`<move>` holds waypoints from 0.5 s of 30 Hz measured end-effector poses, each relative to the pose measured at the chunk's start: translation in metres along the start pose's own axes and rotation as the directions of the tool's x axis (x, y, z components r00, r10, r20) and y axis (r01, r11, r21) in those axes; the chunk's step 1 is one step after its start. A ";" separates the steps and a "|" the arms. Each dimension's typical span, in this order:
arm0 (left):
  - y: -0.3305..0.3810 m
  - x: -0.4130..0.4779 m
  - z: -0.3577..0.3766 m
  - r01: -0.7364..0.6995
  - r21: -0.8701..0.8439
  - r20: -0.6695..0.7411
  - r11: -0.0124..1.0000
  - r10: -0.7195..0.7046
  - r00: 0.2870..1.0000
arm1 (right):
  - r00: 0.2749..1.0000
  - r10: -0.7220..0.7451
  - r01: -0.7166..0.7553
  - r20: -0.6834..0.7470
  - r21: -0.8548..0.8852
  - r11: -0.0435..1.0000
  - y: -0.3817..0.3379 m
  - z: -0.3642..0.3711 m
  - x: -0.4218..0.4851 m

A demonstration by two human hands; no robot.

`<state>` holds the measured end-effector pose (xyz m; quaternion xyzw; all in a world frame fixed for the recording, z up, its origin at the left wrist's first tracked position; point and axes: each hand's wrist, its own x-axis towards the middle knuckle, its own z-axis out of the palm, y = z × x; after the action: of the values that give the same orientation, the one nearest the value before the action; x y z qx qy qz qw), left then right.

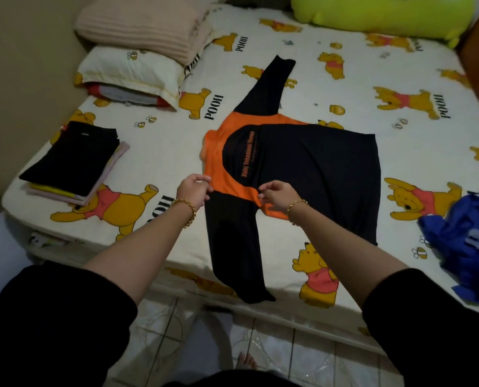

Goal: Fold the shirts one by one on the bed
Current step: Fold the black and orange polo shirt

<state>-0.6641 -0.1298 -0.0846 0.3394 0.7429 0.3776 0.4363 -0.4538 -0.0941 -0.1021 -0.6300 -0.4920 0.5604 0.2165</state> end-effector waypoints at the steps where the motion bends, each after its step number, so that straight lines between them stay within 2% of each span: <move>1: 0.005 0.013 -0.001 -0.002 0.008 -0.007 1.000 0.002 1.000 | 1.000 -0.014 0.014 -0.003 -0.014 1.000 -0.008 0.000 0.012; 6: 0.022 0.095 -0.013 0.004 0.054 -0.012 0.999 -0.004 1.000 | 0.998 -0.052 0.049 -0.030 -0.070 0.996 -0.048 0.007 0.083; 11: 0.030 0.178 -0.019 0.034 0.114 0.002 0.993 -0.034 0.999 | 0.995 -0.087 0.074 -0.053 -0.208 0.975 -0.082 0.019 0.166; 15: 0.020 0.229 -0.010 0.099 0.128 -0.005 0.987 -0.099 0.995 | 0.991 -0.123 0.107 -0.047 -0.252 0.962 -0.105 0.028 0.231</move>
<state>-0.7585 0.0683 -0.1544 0.3297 0.7812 0.3066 0.4324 -0.5452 0.1416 -0.1375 -0.6396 -0.5873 0.4608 0.1833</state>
